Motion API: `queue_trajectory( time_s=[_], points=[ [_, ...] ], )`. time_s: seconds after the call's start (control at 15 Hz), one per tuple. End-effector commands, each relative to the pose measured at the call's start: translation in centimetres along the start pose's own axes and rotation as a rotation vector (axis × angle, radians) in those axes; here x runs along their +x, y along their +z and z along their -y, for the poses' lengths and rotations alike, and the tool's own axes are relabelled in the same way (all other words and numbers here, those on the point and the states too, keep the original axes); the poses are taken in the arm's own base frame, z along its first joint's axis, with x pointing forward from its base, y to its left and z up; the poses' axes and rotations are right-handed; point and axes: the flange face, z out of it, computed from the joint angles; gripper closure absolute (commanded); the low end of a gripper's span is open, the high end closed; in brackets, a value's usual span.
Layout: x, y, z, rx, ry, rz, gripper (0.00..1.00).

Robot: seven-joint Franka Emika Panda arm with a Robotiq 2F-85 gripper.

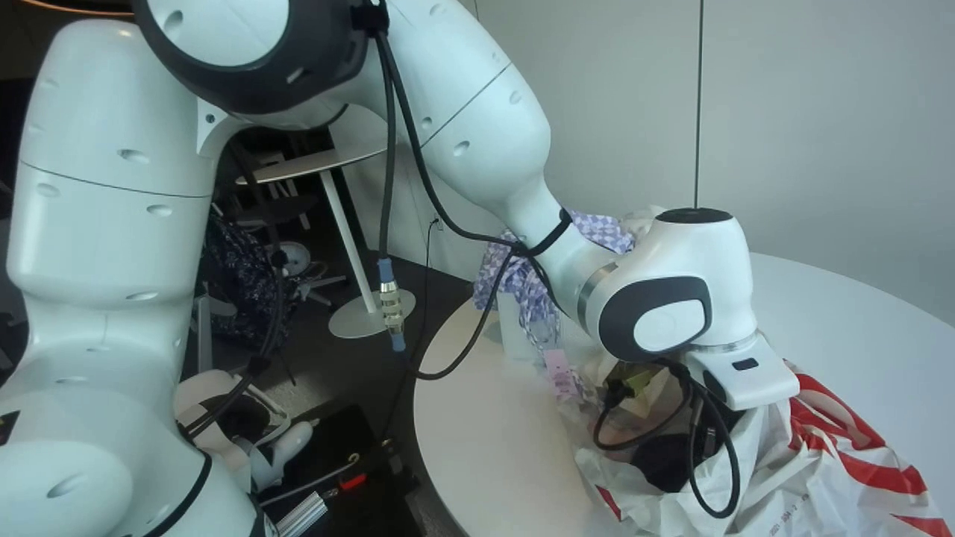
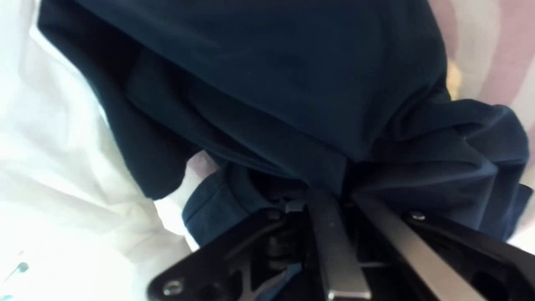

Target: Unpack all the items from the plastic on the right and place them on the white storage box one by one

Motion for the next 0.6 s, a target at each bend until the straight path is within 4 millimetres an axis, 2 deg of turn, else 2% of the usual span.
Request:
queue_trajectory(
  time_s=[0.0, 0.13, 0.27, 0.53],
  points=[
    [-1.6, -8.0, -0.4, 0.063, -0.033, 0.059, 0.89],
    [-3.2, -11.5, -0.6, 0.016, -0.092, 0.126, 0.90],
    [-6.2, -13.6, -1.8, -0.098, -0.140, 0.203, 0.90],
    [-12.9, -19.9, -2.4, -0.240, -0.286, 0.371, 0.90]
  ],
)
